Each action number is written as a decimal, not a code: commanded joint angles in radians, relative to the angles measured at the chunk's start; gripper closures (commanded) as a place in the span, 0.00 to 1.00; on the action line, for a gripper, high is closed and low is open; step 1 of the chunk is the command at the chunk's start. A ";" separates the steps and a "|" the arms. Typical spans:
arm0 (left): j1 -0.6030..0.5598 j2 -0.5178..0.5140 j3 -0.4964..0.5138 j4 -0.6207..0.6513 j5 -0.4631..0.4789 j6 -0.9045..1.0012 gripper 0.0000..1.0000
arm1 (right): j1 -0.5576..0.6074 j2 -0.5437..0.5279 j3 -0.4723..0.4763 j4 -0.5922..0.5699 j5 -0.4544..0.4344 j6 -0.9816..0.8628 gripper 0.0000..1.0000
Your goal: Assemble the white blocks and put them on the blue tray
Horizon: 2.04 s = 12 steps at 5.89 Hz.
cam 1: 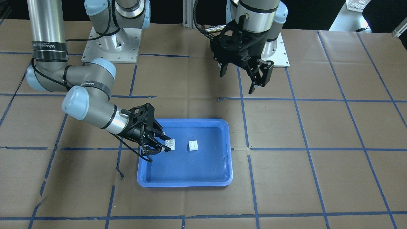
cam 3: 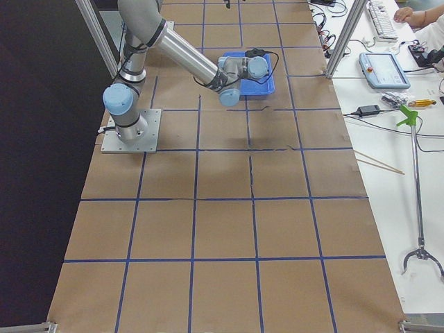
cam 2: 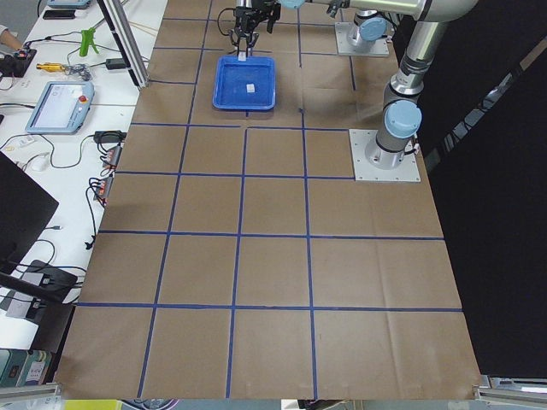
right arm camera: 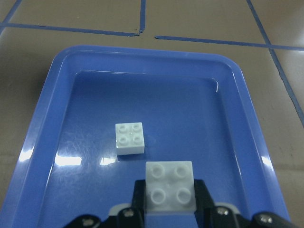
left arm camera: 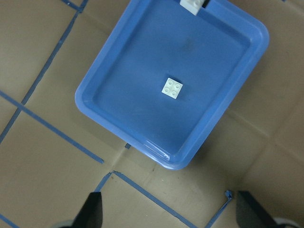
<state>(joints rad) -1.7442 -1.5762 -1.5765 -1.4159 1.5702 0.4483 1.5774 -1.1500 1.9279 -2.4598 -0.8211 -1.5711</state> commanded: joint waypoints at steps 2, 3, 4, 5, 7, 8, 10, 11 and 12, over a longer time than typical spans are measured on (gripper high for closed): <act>0.100 0.071 -0.016 0.003 0.005 -0.276 0.00 | 0.035 0.111 0.042 -0.218 -0.001 0.057 0.70; 0.104 0.077 -0.017 -0.008 0.005 -0.325 0.00 | 0.035 0.119 0.042 -0.226 0.000 0.057 0.70; 0.107 0.079 -0.019 -0.024 0.005 -0.335 0.00 | 0.038 0.119 0.043 -0.225 -0.001 0.057 0.70; 0.107 0.079 -0.019 -0.035 0.005 -0.361 0.00 | 0.038 0.122 0.045 -0.222 -0.001 0.059 0.70; 0.104 0.088 -0.014 -0.043 0.002 -0.520 0.00 | 0.073 0.154 0.043 -0.237 0.000 0.060 0.70; 0.106 0.090 0.008 -0.095 0.007 -0.531 0.00 | 0.073 0.145 0.040 -0.234 0.000 0.075 0.70; 0.107 0.091 0.009 -0.123 0.002 -0.522 0.00 | 0.073 0.145 0.042 -0.232 -0.004 0.085 0.70; 0.106 0.093 0.006 -0.123 0.007 -0.522 0.00 | 0.073 0.150 0.045 -0.232 -0.007 0.086 0.70; 0.107 0.093 0.006 -0.121 0.005 -0.522 0.00 | 0.073 0.151 0.046 -0.231 -0.009 0.088 0.70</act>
<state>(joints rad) -1.6376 -1.4839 -1.5698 -1.5379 1.5756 -0.0738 1.6505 -1.0008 1.9724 -2.6918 -0.8279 -1.4850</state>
